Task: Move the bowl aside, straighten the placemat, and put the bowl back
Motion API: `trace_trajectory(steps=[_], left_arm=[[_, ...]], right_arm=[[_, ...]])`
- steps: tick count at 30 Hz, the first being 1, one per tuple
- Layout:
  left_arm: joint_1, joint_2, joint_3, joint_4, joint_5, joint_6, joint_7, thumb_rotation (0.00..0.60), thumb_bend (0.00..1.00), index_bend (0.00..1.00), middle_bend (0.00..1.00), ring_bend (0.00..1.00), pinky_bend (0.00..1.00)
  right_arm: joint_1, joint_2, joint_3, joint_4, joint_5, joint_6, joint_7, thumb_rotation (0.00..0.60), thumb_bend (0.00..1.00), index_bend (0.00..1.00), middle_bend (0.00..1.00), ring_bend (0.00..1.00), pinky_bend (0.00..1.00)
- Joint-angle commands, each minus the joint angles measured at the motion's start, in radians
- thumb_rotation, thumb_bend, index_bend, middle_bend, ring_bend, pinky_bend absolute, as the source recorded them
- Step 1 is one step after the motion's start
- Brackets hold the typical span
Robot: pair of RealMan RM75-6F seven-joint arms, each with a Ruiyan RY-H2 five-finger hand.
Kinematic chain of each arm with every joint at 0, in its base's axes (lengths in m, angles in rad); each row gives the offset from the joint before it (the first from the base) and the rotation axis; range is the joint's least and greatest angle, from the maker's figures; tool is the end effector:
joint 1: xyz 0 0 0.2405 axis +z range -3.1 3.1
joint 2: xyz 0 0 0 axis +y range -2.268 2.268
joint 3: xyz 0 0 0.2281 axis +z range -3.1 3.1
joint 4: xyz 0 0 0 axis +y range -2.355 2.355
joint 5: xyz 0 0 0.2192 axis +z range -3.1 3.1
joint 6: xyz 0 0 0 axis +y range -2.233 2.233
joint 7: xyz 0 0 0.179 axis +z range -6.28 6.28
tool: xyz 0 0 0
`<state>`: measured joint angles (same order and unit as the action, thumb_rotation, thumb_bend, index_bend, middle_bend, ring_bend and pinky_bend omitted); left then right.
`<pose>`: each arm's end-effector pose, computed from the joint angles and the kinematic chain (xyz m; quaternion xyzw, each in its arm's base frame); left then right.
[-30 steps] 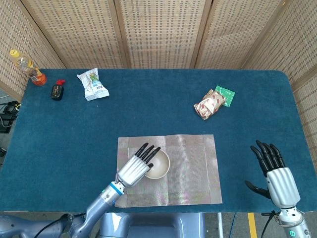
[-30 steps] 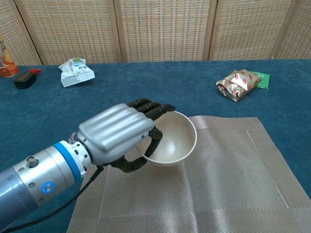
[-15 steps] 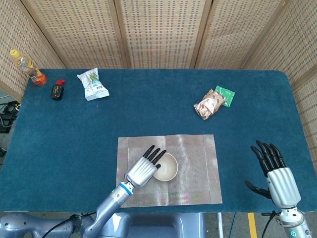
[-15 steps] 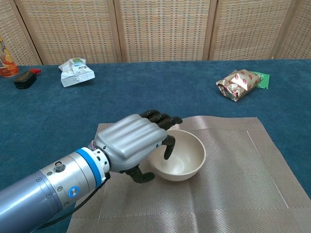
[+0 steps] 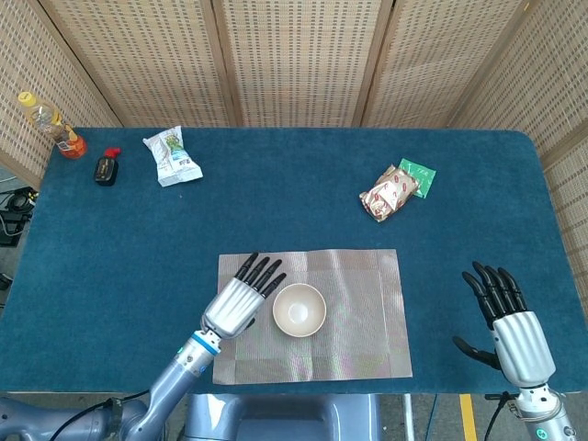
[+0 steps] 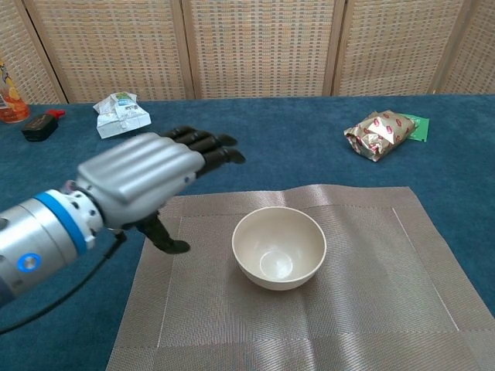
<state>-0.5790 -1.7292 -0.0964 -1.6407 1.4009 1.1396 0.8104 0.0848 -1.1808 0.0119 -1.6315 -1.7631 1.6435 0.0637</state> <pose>-0.0546 0.2603 -0.0715 -0.7961 -0.2090 -0.3921 0.4109 -0.2286 -0.1977 0.1230 0.6125 -0.3404 0.5127 0.4960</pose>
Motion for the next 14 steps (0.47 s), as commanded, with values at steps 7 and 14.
trace_trajectory(steps=[7,14], left_arm=[[0.186,0.269,0.077,-0.064,0.095,0.249,-0.286,0.600,0.12,0.07,0.00,0.00,0.00],[0.303,0.362,0.114,0.025,0.112,0.385,-0.467,0.600,0.12,0.04,0.00,0.00,0.00]], right_arm=[[0.014,-0.016,0.011,0.014,0.039,-0.045,-0.028,0.600,0.21,0.04,0.00,0.00,0.00],[0.021,-0.032,0.011,0.015,0.045,-0.066,-0.077,0.600,0.20,0.04,0.00,0.00,0.00]])
